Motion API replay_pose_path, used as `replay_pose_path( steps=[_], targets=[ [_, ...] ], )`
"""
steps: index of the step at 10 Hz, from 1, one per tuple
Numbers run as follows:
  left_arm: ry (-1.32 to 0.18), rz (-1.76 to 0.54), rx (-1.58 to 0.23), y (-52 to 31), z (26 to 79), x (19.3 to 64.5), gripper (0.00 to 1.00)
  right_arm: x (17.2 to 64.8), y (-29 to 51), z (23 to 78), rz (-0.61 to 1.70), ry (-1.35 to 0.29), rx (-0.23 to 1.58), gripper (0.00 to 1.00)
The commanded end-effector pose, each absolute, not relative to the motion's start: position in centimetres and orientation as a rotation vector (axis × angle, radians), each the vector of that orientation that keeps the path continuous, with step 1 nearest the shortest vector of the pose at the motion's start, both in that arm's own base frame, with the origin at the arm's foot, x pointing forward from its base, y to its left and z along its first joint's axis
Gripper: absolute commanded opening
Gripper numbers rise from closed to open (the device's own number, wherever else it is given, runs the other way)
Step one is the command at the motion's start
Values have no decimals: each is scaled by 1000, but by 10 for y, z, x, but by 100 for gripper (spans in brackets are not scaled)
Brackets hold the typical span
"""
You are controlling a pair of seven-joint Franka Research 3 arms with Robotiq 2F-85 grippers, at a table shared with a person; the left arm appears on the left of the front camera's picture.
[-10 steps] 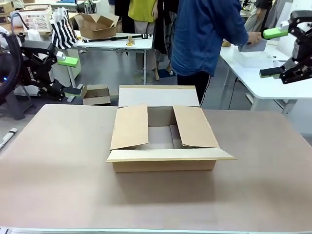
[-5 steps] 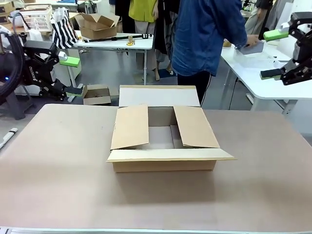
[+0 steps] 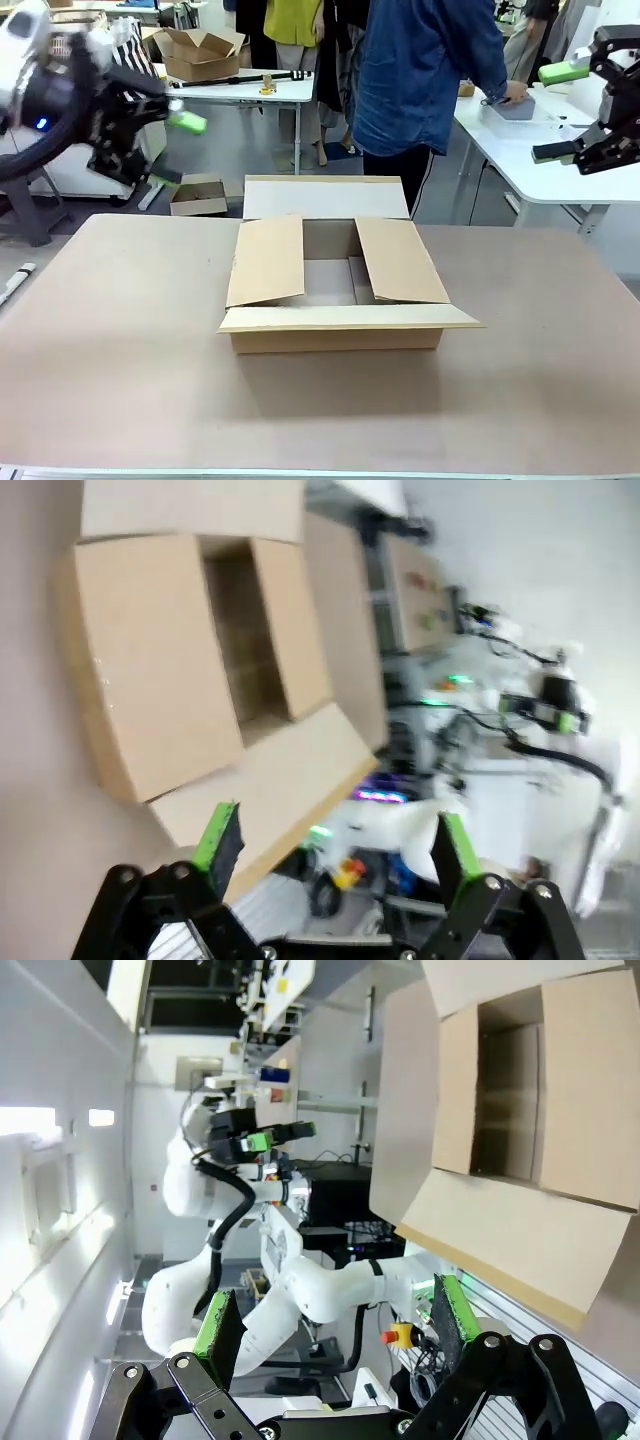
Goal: Pack the gift set into the box.
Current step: Place both hands on the side flaps of the Package Box and spread them outward.
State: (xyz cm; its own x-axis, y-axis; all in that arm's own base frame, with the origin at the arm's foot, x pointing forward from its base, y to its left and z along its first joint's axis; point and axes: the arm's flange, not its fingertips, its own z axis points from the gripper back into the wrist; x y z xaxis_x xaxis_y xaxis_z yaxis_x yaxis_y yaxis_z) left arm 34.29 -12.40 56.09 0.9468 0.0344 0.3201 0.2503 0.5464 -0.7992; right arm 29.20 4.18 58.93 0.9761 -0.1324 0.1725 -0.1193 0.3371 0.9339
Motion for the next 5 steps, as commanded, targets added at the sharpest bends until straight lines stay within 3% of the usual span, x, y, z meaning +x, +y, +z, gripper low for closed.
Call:
replay_pose_path(
  steps=[1, 5],
  targets=[
    [-171, -116, -620, -189, 588, 358, 100, 294, 43, 592, 19, -252, 1243, 100],
    [-222, -7, -36, -307, 553, 383, 100, 294, 43, 592, 19, -252, 1243, 100]
  ],
)
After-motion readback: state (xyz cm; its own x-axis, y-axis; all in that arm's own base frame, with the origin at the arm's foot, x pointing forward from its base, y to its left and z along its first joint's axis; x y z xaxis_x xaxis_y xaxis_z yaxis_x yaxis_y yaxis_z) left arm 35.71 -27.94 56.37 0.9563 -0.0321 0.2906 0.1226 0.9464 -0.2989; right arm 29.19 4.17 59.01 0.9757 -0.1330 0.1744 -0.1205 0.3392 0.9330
